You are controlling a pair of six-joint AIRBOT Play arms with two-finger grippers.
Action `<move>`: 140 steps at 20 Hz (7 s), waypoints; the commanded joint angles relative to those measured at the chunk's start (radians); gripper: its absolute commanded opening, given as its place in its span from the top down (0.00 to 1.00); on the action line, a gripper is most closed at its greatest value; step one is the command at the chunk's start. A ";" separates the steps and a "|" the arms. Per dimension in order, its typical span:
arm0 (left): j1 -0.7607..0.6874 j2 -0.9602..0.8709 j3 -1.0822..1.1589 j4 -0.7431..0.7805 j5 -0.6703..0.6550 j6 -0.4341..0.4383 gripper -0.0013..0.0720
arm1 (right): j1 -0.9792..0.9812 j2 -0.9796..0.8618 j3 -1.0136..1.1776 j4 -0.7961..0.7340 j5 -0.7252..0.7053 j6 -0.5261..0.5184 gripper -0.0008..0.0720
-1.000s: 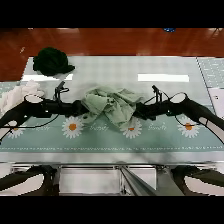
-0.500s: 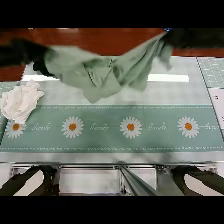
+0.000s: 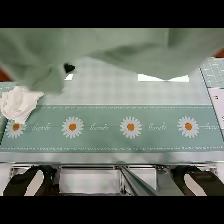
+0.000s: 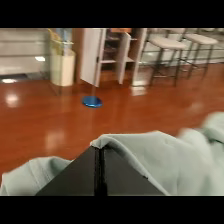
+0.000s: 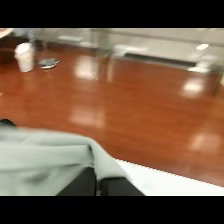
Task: Fold the shirts.
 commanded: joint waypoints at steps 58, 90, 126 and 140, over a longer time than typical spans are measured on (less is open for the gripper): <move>0.136 -0.687 -0.975 0.070 0.014 -0.006 0.96 | -0.669 -0.126 -1.556 0.326 -0.151 -0.108 0.42; 0.154 -0.101 0.045 -0.002 0.015 -0.007 0.96 | -0.244 -0.106 -0.035 0.177 -0.081 -0.020 0.95; -0.079 -0.796 -0.418 0.206 0.236 -0.212 0.96 | -0.236 -0.621 -0.744 0.384 -0.449 -0.172 0.95; -0.052 -0.827 -0.349 0.296 -0.056 -0.121 0.96 | -0.257 -0.755 -0.646 0.258 -0.077 -0.188 0.95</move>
